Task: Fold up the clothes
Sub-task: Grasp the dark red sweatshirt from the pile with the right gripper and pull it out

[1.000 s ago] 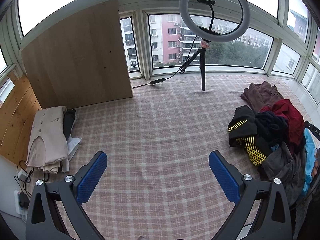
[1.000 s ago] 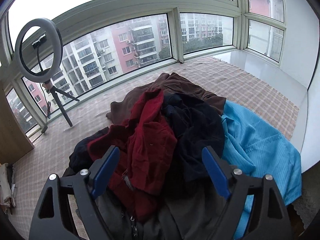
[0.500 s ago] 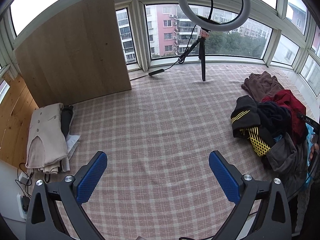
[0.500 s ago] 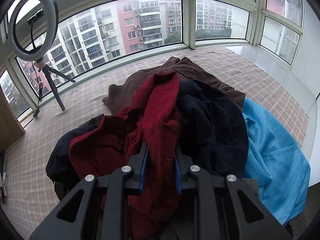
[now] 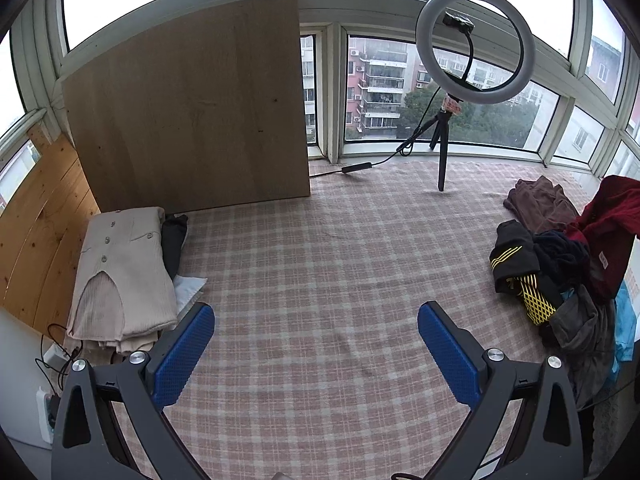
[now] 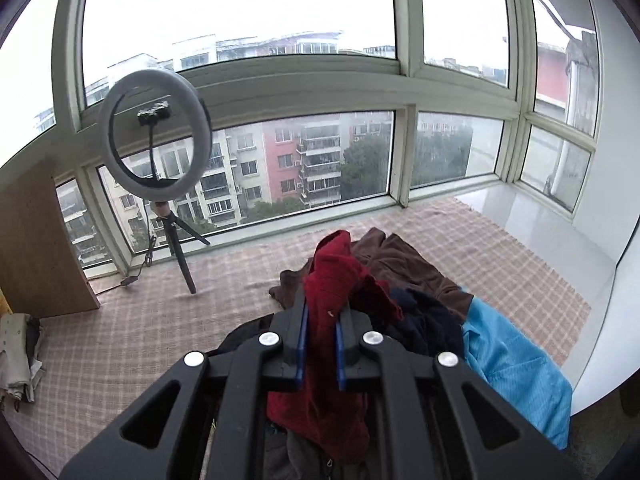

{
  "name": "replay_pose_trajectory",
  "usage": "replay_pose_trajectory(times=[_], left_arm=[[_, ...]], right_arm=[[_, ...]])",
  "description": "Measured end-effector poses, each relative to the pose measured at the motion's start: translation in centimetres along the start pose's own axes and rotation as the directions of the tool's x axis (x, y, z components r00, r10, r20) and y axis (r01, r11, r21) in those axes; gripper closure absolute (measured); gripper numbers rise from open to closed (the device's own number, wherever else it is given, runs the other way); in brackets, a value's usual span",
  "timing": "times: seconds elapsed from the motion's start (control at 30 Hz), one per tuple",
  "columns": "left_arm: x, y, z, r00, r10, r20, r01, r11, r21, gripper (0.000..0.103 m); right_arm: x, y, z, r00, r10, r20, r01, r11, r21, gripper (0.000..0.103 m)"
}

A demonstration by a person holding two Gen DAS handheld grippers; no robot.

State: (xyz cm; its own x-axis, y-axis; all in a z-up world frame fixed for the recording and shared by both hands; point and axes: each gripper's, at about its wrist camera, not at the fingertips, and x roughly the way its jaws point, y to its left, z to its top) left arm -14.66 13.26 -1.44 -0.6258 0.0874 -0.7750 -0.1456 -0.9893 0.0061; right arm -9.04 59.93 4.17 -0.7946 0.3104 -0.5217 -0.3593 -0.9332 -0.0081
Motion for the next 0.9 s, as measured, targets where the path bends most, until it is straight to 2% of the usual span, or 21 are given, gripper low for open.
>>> replay_pose_trajectory(times=[0.17, 0.23, 0.33, 0.43, 0.5, 0.53, 0.6, 0.63, 0.67, 0.7, 0.73, 0.77, 0.83, 0.9], left_arm=[[-1.0, 1.8, -0.1, 0.999, -0.027, 0.031, 0.027, 1.0, -0.008, 0.001], [-1.6, 2.8, -0.2, 0.998, -0.027, 0.052, 0.028, 1.0, -0.013, 0.001], [-2.2, 4.9, -0.5, 0.997, -0.006, 0.071, 0.009, 0.999, -0.033, 0.001], [-2.6, 7.4, -1.2, 0.997, 0.027, 0.078, -0.023, 0.998, -0.052, 0.001], [-2.5, 9.2, -1.7, 0.996, 0.057, 0.074, -0.052, 0.996, -0.065, 0.001], [-2.3, 10.0, -1.9, 0.995, 0.066, 0.069, -0.061, 0.996, -0.071, 0.001], [-1.6, 11.4, -2.3, 0.995, 0.082, 0.059, -0.078, 0.994, -0.073, 0.001], [-1.2, 12.0, -2.4, 0.994, 0.09, 0.053, -0.087, 0.994, -0.07, 0.001], [-0.7, 12.5, -2.6, 0.994, 0.099, 0.047, -0.096, 0.993, -0.065, 0.001], [0.0, 12.9, -2.7, 0.993, 0.111, 0.038, -0.109, 0.993, -0.054, 0.001], [0.8, 13.3, -2.8, 0.993, 0.119, 0.024, -0.118, 0.992, -0.046, 0.001], [1.7, 13.7, -2.9, 0.992, 0.127, 0.009, -0.127, 0.991, -0.037, 0.001], [4.2, 14.4, -3.0, 0.99, 0.133, -0.039, -0.134, 0.99, -0.03, 0.001], [6.6, 15.0, -3.2, 0.987, 0.138, -0.086, -0.141, 0.99, -0.028, 0.001]], right_arm=[[-4.2, 7.0, 4.3, 0.991, 0.087, 0.103, -0.078, 0.993, -0.085, 0.093], [-5.9, 10.3, 6.0, 0.975, 0.173, 0.137, -0.159, 0.981, -0.11, 0.093], [-8.3, 15.9, 7.6, 0.927, 0.34, 0.157, -0.316, 0.935, -0.159, 0.093], [-9.9, 21.1, 7.9, 0.853, 0.502, 0.143, -0.472, 0.859, -0.198, 0.093], [-9.7, 23.6, 7.4, 0.817, 0.564, 0.121, -0.537, 0.82, -0.197, 0.093], [-9.1, 24.5, 6.9, 0.807, 0.582, 0.1, -0.559, 0.808, -0.188, 0.093], [-6.0, 26.5, 4.8, 0.811, 0.585, -0.022, -0.58, 0.798, -0.167, 0.091], [-4.4, 27.4, 3.7, 0.808, 0.582, -0.086, -0.588, 0.793, -0.156, 0.083], [-2.5, 27.8, 1.7, 0.825, 0.544, -0.152, -0.564, 0.812, -0.151, 0.069], [-0.4, 28.0, -0.5, 0.84, 0.497, -0.218, -0.532, 0.834, -0.149, 0.063], [1.6, 28.2, -2.6, 0.849, 0.446, -0.283, -0.499, 0.854, -0.15, 0.057], [3.7, 28.5, -4.8, 0.852, 0.393, -0.346, -0.465, 0.872, -0.154, 0.057], [7.3, 28.5, -8.9, 0.841, 0.3, -0.45, -0.405, 0.901, -0.156, 0.058], [9.4, 29.0, -11.3, 0.798, 0.314, -0.515, -0.428, 0.896, -0.117, 0.057]])
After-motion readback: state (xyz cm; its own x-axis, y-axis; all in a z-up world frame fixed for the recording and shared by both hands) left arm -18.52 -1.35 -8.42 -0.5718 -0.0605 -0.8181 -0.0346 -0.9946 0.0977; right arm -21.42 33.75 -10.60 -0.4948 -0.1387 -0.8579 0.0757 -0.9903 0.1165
